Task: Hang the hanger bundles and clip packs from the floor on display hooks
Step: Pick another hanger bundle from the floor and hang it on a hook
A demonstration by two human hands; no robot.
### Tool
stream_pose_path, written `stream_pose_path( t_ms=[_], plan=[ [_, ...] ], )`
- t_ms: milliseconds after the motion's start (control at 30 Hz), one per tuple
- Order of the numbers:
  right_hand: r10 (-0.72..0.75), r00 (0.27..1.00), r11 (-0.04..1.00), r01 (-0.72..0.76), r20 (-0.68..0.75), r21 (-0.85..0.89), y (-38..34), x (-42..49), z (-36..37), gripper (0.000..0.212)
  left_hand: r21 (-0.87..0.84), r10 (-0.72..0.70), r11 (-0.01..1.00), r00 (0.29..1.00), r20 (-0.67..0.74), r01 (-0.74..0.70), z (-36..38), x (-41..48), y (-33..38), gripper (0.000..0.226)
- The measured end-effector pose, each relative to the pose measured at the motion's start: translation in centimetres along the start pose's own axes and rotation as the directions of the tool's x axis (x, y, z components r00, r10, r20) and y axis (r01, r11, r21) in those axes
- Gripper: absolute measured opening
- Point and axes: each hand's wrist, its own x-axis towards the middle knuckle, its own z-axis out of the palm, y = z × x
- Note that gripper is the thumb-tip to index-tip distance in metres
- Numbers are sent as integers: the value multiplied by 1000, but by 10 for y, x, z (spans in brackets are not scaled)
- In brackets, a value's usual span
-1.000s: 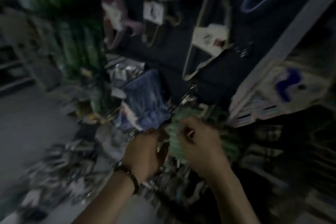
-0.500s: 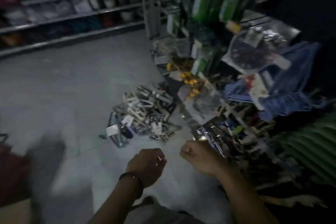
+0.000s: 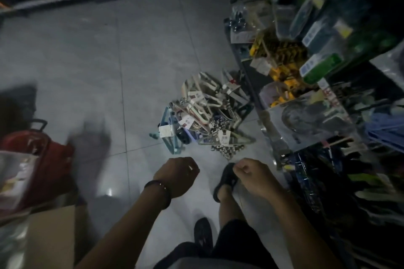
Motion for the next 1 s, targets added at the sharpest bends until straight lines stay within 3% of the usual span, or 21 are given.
stream_pose_path(
  t_ms=[167,267,367,500,667,733,833,900,1000],
  plan=[
    [76,994,996,-78,76,30,-6,126,-4,20,-18,-72,997,995,65,73,-14,102,-18,23],
    [186,973,975,-200,137,93,8,223,5,24,1,-123,992,983,135,124,-9,183,-37,20],
    [368,896,894,-414,249,168,37,323,27,31,4,-130,991,973,192,132,9,278,-59,19],
    [501,787,808,-575,360,132,97,449,63,24,36,-132,991,947,293,127,57,418,-92,26],
    [597,783,769,-621,175,152,185,592,126,19,92,-131,990,923,362,104,152,595,-136,33],
    [631,770,737,-634,96,236,207,632,153,30,141,-100,989,928,359,52,194,653,-148,42],
    [714,698,644,-684,52,343,247,667,196,61,222,-79,975,914,398,-13,252,718,-165,58],
    [732,680,625,-693,38,360,278,675,222,76,233,-113,972,902,416,14,286,738,-173,63],
    [744,665,562,-674,62,478,302,677,246,85,167,-107,985,940,324,55,328,740,-188,62]
  ],
)
